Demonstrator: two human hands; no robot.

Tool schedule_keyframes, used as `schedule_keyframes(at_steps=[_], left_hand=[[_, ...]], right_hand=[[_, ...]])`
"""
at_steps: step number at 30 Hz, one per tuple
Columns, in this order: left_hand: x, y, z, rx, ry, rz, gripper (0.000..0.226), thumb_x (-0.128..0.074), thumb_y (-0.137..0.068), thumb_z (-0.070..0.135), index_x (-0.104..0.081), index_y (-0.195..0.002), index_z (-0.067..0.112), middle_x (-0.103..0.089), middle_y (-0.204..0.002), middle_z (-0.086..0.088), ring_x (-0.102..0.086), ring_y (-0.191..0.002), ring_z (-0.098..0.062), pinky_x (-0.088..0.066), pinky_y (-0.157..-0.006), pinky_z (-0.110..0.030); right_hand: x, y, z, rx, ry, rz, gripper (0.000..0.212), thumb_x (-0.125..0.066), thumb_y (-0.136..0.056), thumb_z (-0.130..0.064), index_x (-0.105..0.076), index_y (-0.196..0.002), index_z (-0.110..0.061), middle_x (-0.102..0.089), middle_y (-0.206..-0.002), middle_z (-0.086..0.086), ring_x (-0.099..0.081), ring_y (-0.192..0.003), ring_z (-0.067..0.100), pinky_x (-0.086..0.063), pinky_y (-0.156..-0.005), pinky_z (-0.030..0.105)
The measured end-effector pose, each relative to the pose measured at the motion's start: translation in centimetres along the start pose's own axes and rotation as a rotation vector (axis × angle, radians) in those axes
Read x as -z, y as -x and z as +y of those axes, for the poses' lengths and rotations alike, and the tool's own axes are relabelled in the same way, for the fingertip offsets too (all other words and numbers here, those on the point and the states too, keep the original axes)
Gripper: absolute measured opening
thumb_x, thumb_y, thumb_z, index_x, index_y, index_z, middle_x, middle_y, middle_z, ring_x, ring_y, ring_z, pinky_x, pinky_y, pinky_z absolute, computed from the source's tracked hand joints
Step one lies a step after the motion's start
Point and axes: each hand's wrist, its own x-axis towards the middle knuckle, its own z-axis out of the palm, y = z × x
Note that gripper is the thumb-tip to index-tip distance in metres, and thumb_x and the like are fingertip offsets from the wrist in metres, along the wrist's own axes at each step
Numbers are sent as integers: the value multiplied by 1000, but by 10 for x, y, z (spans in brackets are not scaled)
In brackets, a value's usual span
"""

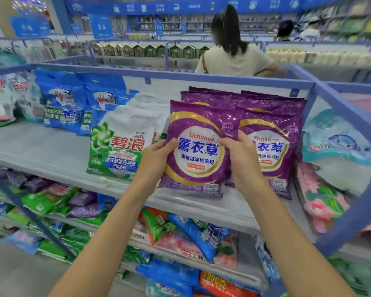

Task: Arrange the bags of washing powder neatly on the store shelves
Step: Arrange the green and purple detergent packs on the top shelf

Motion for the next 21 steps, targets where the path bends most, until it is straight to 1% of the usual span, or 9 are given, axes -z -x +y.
schedule_keyframes(at_steps=[2,3,5,8,10,13,17,19,21], left_hand=[[1,-16,-8,34,15,39,11,-64,-99,26,-72,-100,19,-80,-83,3,-76,-68,-10,-56,-55,-23],[1,-22,-11,43,23,56,9,-65,-99,26,-71,-96,20,-80,-83,2,-74,-66,-8,-55,-52,-21],[1,-34,-14,56,44,47,10,-65,-98,28,-71,-98,20,-80,-95,-3,-76,-75,-12,-59,-61,-25],[0,-52,-10,45,118,-4,20,-68,-96,27,-73,-108,11,-80,-99,-8,-77,-90,-26,-62,-82,-41],[-3,-61,-5,39,146,-12,22,-70,-96,25,-72,-110,8,-80,-96,-8,-77,-89,-29,-62,-83,-43],[-6,-66,-6,44,132,1,14,-66,-98,28,-71,-104,16,-80,-91,-3,-77,-85,-24,-63,-81,-42],[5,-58,-17,-59,-18,11,29,-62,-99,40,-65,-122,21,-76,-108,4,-75,-93,-11,-62,-84,-36],[17,-48,-19,-110,-132,-70,45,-73,-91,40,-57,-131,26,-71,-114,13,-72,-96,-2,-61,-83,-28],[33,-37,-25,-112,-346,-168,71,-89,-73,40,-49,-132,36,-66,-114,24,-66,-101,5,-55,-87,-23]], right_hand=[[-1,-11,7,-35,66,18,51,-75,-81,-42,-66,-126,-21,-74,-120,-2,-70,-111,20,-54,-102,49],[-1,-14,9,-45,74,35,48,-75,-83,-45,-67,-125,-21,-75,-118,-3,-70,-110,18,-55,-100,44],[0,-21,12,-58,76,73,28,-70,-95,-34,-69,-119,-20,-77,-110,-3,-72,-103,18,-57,-90,36],[-2,-31,12,-57,87,115,11,-65,-99,-23,-70,-107,-18,-77,-101,-2,-72,-91,19,-55,-76,36],[-5,-32,11,-64,68,147,10,-65,-99,-22,-69,-107,-18,-78,-101,-2,-72,-90,18,-53,-72,32],[-1,-15,16,-28,136,197,24,-71,-95,-25,-65,-118,-22,-75,-113,-5,-71,-101,12,-55,-81,28],[6,34,32,-85,575,75,84,-90,-74,-36,-41,-142,-26,-56,-125,-13,-59,-107,1,-50,-86,22],[0,50,40,-115,763,-7,87,-93,-70,-38,-37,-136,-35,-54,-119,-23,-58,-104,-2,-47,-87,21],[-3,54,50,-77,915,3,73,-90,-73,-36,-44,-130,-37,-60,-117,-21,-61,-104,4,-47,-88,24]])
